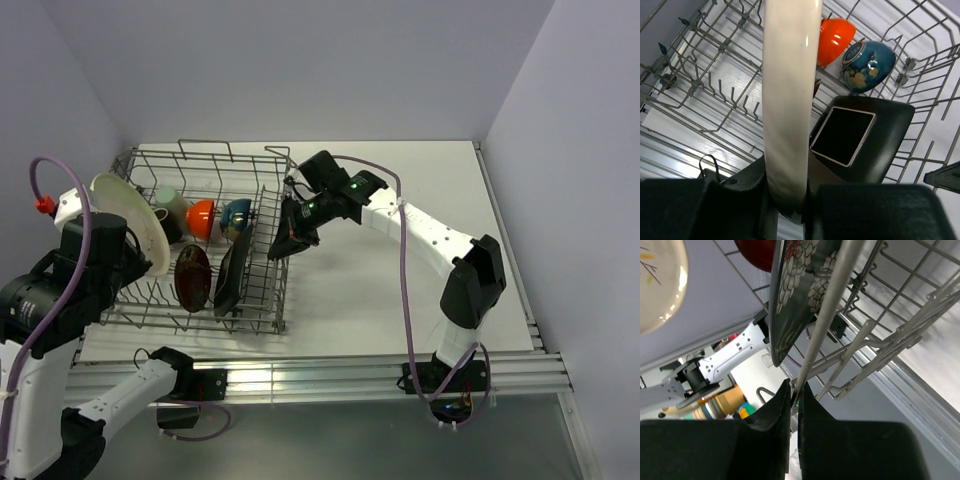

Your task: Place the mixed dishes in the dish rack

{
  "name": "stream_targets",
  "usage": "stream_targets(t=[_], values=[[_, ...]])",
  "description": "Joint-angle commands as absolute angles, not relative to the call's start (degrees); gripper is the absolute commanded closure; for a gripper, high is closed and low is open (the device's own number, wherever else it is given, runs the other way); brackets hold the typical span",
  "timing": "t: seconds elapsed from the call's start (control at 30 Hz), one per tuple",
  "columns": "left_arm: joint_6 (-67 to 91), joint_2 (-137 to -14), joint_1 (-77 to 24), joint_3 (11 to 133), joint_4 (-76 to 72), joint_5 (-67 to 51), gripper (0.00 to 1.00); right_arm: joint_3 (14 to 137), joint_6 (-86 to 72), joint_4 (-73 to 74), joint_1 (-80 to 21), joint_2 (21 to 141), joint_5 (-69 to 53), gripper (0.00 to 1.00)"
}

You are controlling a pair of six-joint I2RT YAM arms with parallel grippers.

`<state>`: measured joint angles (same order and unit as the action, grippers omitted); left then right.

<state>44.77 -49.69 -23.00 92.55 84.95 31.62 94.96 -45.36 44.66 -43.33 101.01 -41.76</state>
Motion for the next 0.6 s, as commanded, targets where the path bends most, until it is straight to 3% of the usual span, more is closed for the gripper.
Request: stream_targets(t=[0.0,0.33,0.57], values=[[44.8,-50.3,-22.9,92.6,78.8,32.1,1.00,94.8,-36.0,46.7,-41.0,96.9,-32.8,1.00],[39.4,-53.5,-23.0,90.9,77.1,26.0,1.00,90.8,-32.5,48.0,-27.5,92.7,-33.8,1.00],[36.8,-56.1,-23.0,87.8,75.1,18.4,1.00,90.4,-32.0,46.7,-27.2,93.3,-36.5,1.00]])
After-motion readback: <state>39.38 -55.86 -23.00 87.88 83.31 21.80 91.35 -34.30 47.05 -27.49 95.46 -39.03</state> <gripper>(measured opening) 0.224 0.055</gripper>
